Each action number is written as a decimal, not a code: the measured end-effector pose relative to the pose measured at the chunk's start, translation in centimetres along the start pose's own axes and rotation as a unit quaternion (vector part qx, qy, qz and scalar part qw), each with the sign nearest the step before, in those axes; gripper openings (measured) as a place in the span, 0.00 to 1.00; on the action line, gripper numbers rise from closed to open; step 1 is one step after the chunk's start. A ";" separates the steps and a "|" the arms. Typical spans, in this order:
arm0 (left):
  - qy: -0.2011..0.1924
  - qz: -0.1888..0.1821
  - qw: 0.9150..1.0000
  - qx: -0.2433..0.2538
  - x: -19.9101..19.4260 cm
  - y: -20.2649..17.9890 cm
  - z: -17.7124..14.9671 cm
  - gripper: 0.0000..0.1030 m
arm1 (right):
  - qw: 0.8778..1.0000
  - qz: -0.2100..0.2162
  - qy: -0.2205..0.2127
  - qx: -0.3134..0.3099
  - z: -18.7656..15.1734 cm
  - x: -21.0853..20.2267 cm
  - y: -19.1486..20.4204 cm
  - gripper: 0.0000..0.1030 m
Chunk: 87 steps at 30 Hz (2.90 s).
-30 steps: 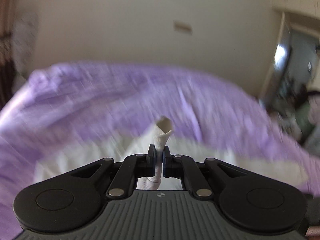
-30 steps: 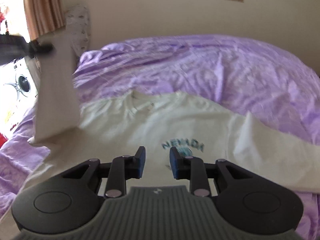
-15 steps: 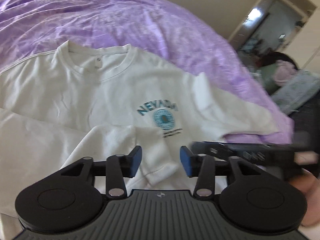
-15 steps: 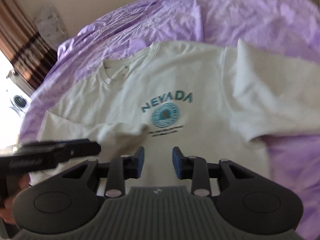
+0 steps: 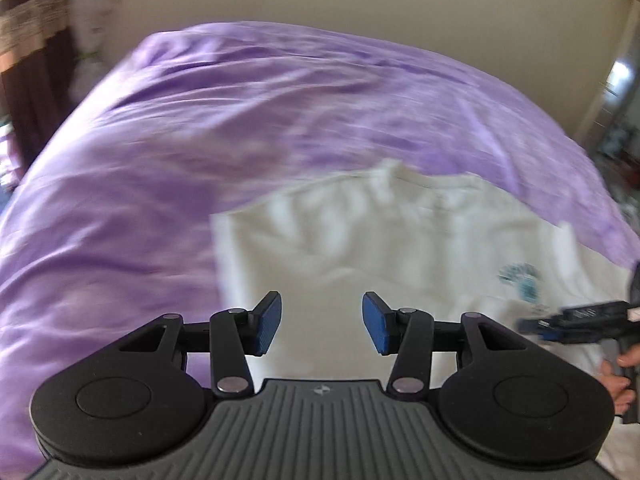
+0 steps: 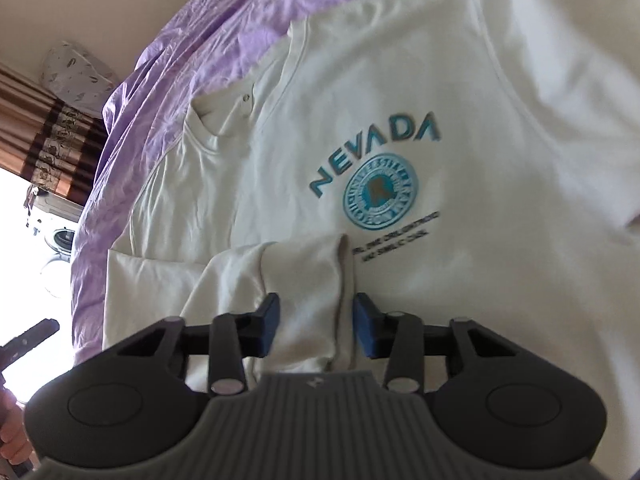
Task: Fold small clothes
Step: 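Fold the held sleeve across the chest with the left gripper and release, then grasp the other sleeve cuff with the right gripper and lift it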
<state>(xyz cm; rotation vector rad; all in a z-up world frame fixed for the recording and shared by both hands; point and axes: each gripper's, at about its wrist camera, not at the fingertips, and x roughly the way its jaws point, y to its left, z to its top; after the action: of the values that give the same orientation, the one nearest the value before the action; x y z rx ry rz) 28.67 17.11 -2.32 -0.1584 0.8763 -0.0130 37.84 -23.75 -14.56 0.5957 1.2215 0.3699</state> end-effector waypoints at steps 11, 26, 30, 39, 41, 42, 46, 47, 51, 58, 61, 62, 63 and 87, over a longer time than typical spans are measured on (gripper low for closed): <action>-0.006 0.043 0.994 -0.105 1.1 7.4 -0.6 0.51 | 0.973 0.005 -0.103 -0.205 2.1 -6.0 14.9 0.01; 0.007 -0.017 0.989 -0.149 5.9 6.1 -0.4 0.51 | 0.961 -0.124 -0.179 -0.168 7.8 -10.7 8.3 0.01; 0.012 -0.029 0.986 -0.164 8.3 5.6 0.1 0.51 | 0.975 -0.132 -0.134 -0.115 8.5 -6.5 2.9 0.01; -0.005 -0.037 0.973 -0.228 14.1 6.0 2.2 0.52 | 0.972 -0.131 -0.130 -0.147 8.0 -6.1 2.1 0.01; -0.004 -0.053 0.970 -0.237 14.9 6.0 2.4 0.41 | 0.972 -0.127 -0.128 -0.149 7.6 -6.4 1.7 0.02; -0.003 -0.054 0.971 -0.233 15.2 5.8 2.5 0.20 | 0.972 -0.124 -0.127 -0.152 7.6 -6.3 1.6 0.02; -0.042 -0.060 0.978 -0.196 13.6 5.0 2.9 0.02 | 0.972 -0.121 -0.121 -0.159 7.3 -6.3 1.1 0.02; -0.055 -0.069 0.978 -0.187 12.7 5.0 3.1 0.02 | 0.973 -0.114 -0.125 -0.156 7.3 -6.7 1.0 0.01; -0.063 -0.050 0.985 -0.152 11.4 5.7 3.7 0.02 | 0.978 -0.072 -0.137 -0.143 7.4 -8.7 0.5 0.01; -0.028 0.000 0.987 -0.157 14.0 5.2 3.1 0.11 | 0.980 -0.133 -0.105 -0.105 8.1 -3.8 -3.9 0.07; -0.024 0.014 0.987 -0.158 12.9 5.9 2.8 0.17 | 0.976 -0.155 -0.115 -0.097 7.8 -4.3 -4.6 0.22; -0.015 0.007 0.986 -0.163 12.4 6.2 2.6 0.20 | 0.977 -0.152 -0.118 -0.095 7.7 -4.7 -4.8 0.29; -0.011 0.000 0.986 -0.168 11.9 6.3 2.5 0.20 | 0.978 -0.144 -0.121 -0.091 7.5 -5.4 -5.0 0.29; 0.122 0.117 0.986 0.017 9.1 0.8 -4.8 0.28 | 0.941 -0.252 -0.042 -0.224 2.5 -2.0 -2.7 0.27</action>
<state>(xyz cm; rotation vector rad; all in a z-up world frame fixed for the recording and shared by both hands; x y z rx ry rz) 30.83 16.61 -12.42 -0.0215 1.1340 0.1750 39.50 -27.60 -14.11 -0.1003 1.1131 0.1736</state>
